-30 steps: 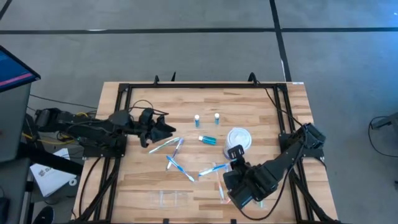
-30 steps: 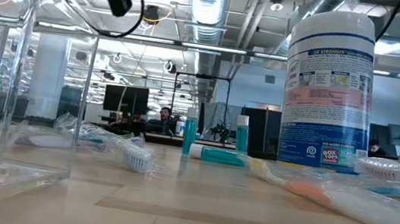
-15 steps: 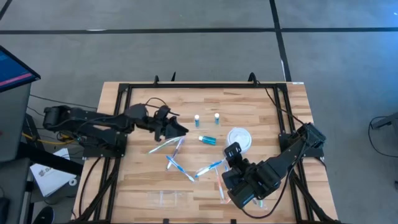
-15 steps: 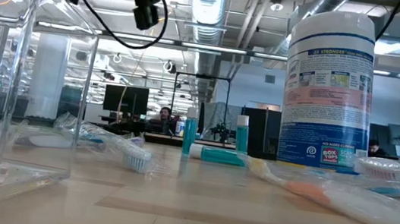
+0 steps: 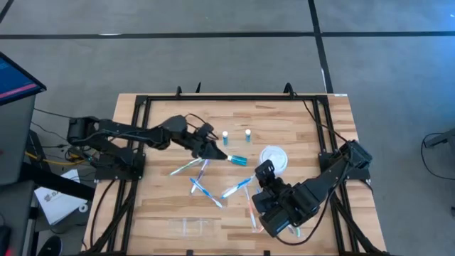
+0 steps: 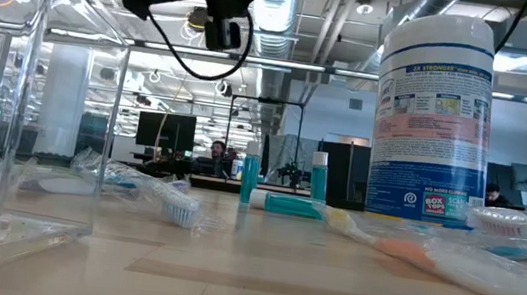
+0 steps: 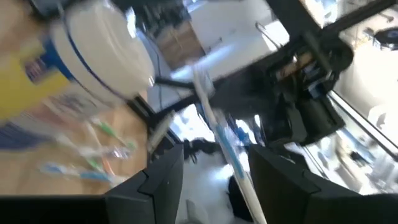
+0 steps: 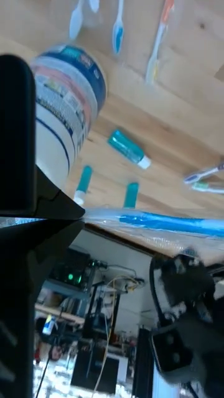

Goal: Pick & Place toothbrushing station
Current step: Put the right blue toothbrush into the transparent organizer

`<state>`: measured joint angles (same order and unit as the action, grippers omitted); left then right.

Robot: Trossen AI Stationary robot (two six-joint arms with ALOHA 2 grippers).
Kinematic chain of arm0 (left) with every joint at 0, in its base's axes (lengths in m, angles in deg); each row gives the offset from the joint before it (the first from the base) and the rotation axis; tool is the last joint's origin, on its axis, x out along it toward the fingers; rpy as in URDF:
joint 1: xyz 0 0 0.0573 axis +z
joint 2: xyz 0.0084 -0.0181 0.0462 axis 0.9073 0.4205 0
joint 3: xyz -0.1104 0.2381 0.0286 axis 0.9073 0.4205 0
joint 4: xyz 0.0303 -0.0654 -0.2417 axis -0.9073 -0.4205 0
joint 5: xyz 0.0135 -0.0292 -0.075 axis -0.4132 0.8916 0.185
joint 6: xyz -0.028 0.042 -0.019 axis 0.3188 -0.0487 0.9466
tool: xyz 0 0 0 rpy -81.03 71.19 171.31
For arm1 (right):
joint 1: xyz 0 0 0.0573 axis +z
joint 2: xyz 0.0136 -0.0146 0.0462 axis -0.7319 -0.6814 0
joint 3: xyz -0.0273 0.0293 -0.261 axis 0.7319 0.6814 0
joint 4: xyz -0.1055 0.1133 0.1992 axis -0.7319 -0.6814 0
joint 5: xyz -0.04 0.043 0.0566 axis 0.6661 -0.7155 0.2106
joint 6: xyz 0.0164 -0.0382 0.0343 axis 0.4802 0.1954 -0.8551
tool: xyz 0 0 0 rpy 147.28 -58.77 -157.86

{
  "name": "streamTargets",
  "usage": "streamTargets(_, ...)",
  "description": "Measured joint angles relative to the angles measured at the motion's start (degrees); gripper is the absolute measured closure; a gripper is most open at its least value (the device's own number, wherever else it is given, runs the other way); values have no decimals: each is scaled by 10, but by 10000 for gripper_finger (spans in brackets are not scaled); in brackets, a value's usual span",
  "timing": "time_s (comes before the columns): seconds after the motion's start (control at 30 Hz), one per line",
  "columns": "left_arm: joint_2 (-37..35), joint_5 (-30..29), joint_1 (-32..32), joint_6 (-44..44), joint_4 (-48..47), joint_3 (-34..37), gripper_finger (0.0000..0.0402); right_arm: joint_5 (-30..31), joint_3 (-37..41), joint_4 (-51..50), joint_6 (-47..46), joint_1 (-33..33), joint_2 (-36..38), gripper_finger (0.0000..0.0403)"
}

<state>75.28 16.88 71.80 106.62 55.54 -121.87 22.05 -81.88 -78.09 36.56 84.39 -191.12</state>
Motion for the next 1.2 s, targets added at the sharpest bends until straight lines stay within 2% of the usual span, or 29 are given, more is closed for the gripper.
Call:
streamTargets(0.1, 18, 20, -13, 22, 2, -16, 225, 9, 0, 0, 4, -3, -1, 403)
streamTargets(0.5, 18, 18, -26, 67, 9, -29, 225, 67, 0, 0, 30, -4, -2, 403)
streamTargets(0.9, 22, 16, -29, 81, 8, -72, 225, 77, 26, 8, 32, -11, -2, 403)
streamTargets(1.1, 71, 19, -29, 83, 3, -90, 225, 83, 26, 5, 34, -11, -2, 403)
streamTargets(1.2, 108, 44, -28, 91, 3, -116, 225, 83, 26, 5, 34, -11, -2, 403)
